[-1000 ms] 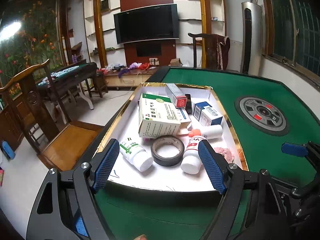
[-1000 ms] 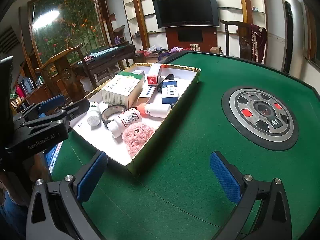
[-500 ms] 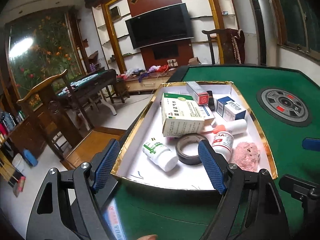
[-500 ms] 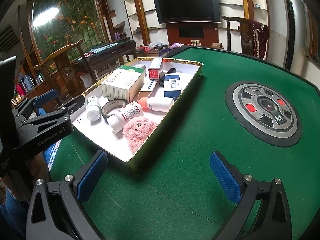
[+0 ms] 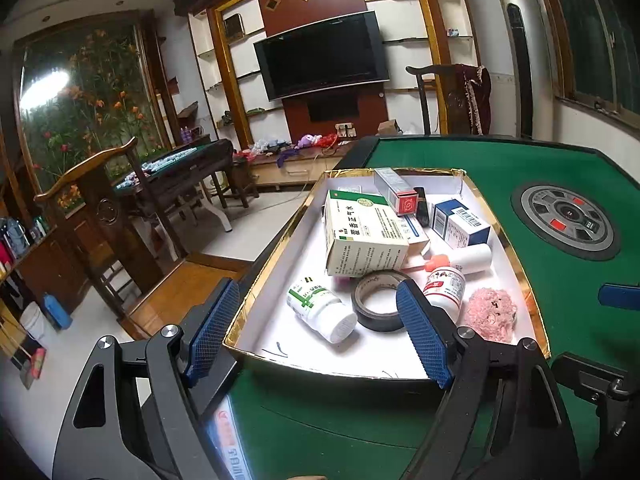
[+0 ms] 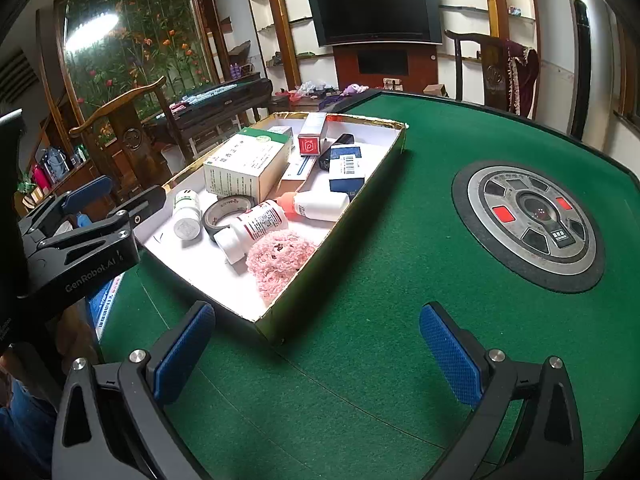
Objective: Organize objects
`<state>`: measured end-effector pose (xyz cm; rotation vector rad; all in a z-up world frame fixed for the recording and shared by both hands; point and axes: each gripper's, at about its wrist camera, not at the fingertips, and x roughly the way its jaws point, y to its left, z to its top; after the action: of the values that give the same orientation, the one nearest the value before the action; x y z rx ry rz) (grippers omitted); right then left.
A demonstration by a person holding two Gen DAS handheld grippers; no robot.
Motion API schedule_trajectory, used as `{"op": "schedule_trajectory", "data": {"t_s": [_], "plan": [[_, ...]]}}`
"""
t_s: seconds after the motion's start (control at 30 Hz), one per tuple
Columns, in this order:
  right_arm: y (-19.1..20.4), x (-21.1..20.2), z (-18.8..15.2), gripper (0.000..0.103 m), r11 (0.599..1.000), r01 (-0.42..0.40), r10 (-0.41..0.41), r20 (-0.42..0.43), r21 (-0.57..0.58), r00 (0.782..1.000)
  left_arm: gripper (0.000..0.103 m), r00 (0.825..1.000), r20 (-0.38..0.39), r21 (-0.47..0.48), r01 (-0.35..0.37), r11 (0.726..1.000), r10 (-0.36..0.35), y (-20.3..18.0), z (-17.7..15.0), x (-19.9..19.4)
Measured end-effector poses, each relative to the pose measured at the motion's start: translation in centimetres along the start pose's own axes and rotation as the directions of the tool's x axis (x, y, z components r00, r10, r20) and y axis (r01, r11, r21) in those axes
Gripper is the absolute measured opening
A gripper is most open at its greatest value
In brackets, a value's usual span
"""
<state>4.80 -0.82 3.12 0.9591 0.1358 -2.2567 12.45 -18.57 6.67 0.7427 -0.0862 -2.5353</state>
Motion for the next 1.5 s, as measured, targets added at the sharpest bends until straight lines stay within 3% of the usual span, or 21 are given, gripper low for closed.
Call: {"op": "schedule_trajectory", "data": {"t_s": [1.5], "plan": [[0.01,0.54,-0.46,0.103,1.0,-0.002,0.002,-0.013,0.003,1.0,0.082,1.0,0.002,-0.018,0.02,1.0,-0.02,0.61,-0.31,0.13]]}}
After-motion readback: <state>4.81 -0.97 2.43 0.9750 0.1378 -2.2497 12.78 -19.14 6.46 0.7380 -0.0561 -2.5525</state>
